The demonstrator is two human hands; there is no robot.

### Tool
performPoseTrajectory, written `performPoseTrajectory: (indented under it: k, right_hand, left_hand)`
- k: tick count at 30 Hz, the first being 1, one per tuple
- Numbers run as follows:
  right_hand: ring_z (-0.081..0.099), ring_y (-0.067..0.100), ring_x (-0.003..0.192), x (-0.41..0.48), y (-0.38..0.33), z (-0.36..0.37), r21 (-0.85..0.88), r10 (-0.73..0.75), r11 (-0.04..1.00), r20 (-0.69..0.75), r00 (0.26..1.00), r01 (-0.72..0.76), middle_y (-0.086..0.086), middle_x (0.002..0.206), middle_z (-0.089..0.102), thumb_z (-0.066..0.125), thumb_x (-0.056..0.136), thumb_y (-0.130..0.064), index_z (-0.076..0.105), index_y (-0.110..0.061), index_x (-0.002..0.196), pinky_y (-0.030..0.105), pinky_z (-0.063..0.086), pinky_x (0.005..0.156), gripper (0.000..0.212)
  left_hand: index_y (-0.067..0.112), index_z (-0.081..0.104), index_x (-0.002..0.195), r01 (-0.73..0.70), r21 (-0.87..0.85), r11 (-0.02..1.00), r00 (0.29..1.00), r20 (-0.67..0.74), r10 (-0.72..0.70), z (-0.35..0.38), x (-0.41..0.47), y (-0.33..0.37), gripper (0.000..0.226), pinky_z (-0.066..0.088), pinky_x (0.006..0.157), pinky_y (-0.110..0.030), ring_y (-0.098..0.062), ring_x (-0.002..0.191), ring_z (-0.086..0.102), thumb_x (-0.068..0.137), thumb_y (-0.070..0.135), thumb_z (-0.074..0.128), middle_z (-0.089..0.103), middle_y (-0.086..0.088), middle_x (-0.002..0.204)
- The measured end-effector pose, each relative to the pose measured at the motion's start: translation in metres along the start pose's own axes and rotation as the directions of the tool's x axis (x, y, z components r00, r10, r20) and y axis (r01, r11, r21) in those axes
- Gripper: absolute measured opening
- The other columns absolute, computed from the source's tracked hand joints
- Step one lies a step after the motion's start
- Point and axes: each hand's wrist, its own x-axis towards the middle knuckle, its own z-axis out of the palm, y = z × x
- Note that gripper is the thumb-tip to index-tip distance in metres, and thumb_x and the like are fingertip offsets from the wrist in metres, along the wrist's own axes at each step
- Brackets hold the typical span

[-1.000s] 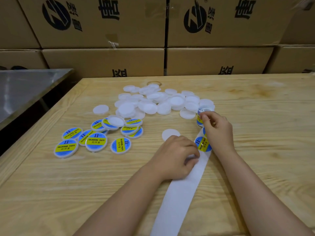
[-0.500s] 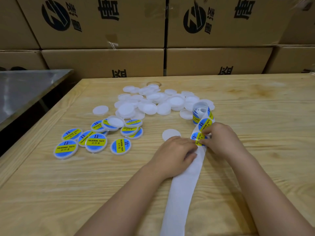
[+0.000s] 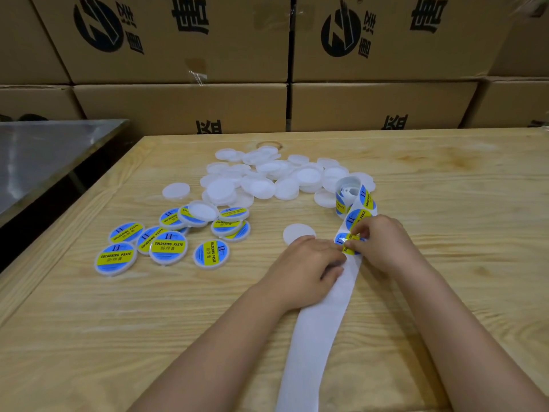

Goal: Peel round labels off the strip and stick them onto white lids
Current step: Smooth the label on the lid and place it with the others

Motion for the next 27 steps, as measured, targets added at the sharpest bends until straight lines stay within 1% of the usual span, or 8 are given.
performPoseTrajectory:
  k: [7, 12, 16, 19, 21, 23, 25, 27]
  right_hand:
    - [0.047, 0.030, 0.111, -0.0013, -0.0036, 0.0001, 0.017, 0.038, 0.999, 0.032, 0.999, -0.039, 0.013, 0.112, 0.058, 0.068, 0.084, -0.024, 0.061, -0.013, 0.095, 0.029, 0.030, 0.088, 0.017]
    - [0.043, 0.030, 0.115, -0.0007, -0.0046, 0.0014, 0.038, 0.074, 0.997, 0.016, 0.997, -0.074, 0.012, 0.114, 0.053, 0.069, 0.082, -0.024, 0.055, -0.014, 0.099, 0.028, 0.026, 0.088, 0.025]
    - [0.049, 0.030, 0.109, -0.0019, -0.0053, 0.0023, 0.023, 0.047, 0.999, -0.036, 0.998, -0.046, 0.010, 0.108, 0.058, 0.073, 0.078, -0.021, 0.051, -0.019, 0.083, 0.028, 0.030, 0.083, 0.022]
    - [0.054, 0.030, 0.104, -0.0023, -0.0037, 0.0017, 0.066, 0.056, 0.997, -0.094, 0.994, -0.050, 0.011, 0.106, 0.060, 0.076, 0.075, -0.020, 0.060, -0.013, 0.095, 0.032, 0.039, 0.082, 0.027]
    - [0.054, 0.031, 0.106, -0.0025, -0.0029, 0.0022, 0.020, 0.054, 0.998, -0.097, 0.994, -0.053, 0.012, 0.109, 0.060, 0.073, 0.079, -0.023, 0.066, -0.009, 0.105, 0.033, 0.041, 0.084, 0.030]
    - [0.055, 0.031, 0.099, -0.0028, -0.0024, 0.0034, -0.011, 0.035, 0.999, -0.093, 0.995, -0.037, 0.013, 0.101, 0.061, 0.069, 0.082, -0.021, 0.071, -0.006, 0.092, 0.034, 0.043, 0.078, 0.019]
    - [0.053, 0.030, 0.082, -0.0034, -0.0022, 0.0031, -0.027, 0.027, 0.999, -0.084, 0.996, -0.029, 0.012, 0.082, 0.058, 0.068, 0.082, -0.019, 0.067, -0.002, 0.072, 0.032, 0.042, 0.064, 0.019]
    - [0.051, 0.028, 0.076, -0.0032, -0.0018, 0.0026, -0.022, 0.029, 0.999, -0.079, 0.996, -0.031, 0.012, 0.075, 0.058, 0.068, 0.082, -0.018, 0.066, -0.003, 0.068, 0.030, 0.038, 0.060, 0.021]
  left_hand:
    - [0.008, 0.066, 0.102, -0.007, -0.036, 0.999, 1.000, -0.027, 0.006, -0.0003, -0.0005, 0.0010, 0.020, 0.036, 0.092, -0.040, -0.022, 0.107, 0.057, 0.089, 0.017, 0.054, 0.065, -0.005, 0.112]
    - [0.007, 0.067, 0.102, -0.013, -0.039, 0.999, 0.999, -0.040, 0.011, -0.0010, -0.0008, 0.0013, 0.021, 0.038, 0.090, -0.041, -0.022, 0.107, 0.057, 0.088, 0.015, 0.054, 0.066, -0.006, 0.112]
    - [0.008, 0.067, 0.102, -0.012, -0.041, 0.999, 0.999, -0.045, 0.010, -0.0011, -0.0012, 0.0017, 0.021, 0.038, 0.089, -0.039, -0.022, 0.107, 0.057, 0.088, 0.015, 0.054, 0.066, -0.006, 0.111]
    - [0.009, 0.067, 0.100, -0.011, -0.036, 0.999, 0.999, -0.040, 0.009, -0.0011, -0.0006, 0.0022, 0.019, 0.037, 0.089, -0.038, -0.021, 0.107, 0.057, 0.088, 0.016, 0.054, 0.066, -0.005, 0.111]
    - [0.009, 0.067, 0.099, -0.007, -0.031, 0.999, 0.999, -0.040, 0.005, -0.0012, -0.0005, 0.0020, 0.019, 0.037, 0.089, -0.038, -0.020, 0.107, 0.057, 0.088, 0.016, 0.054, 0.066, -0.005, 0.111]
    - [0.008, 0.067, 0.098, -0.004, -0.025, 1.000, 0.999, -0.033, 0.003, -0.0016, -0.0006, 0.0021, 0.018, 0.037, 0.089, -0.038, -0.021, 0.107, 0.057, 0.088, 0.016, 0.053, 0.066, -0.005, 0.110]
    - [0.008, 0.067, 0.098, -0.001, -0.025, 1.000, 1.000, -0.027, 0.001, -0.0022, -0.0007, 0.0027, 0.019, 0.037, 0.089, -0.039, -0.021, 0.107, 0.057, 0.088, 0.016, 0.053, 0.066, -0.006, 0.110]
    - [0.008, 0.066, 0.099, -0.003, -0.023, 1.000, 1.000, -0.022, 0.002, -0.0031, -0.0006, 0.0030, 0.019, 0.037, 0.088, -0.038, -0.021, 0.106, 0.057, 0.088, 0.016, 0.053, 0.066, -0.006, 0.110]
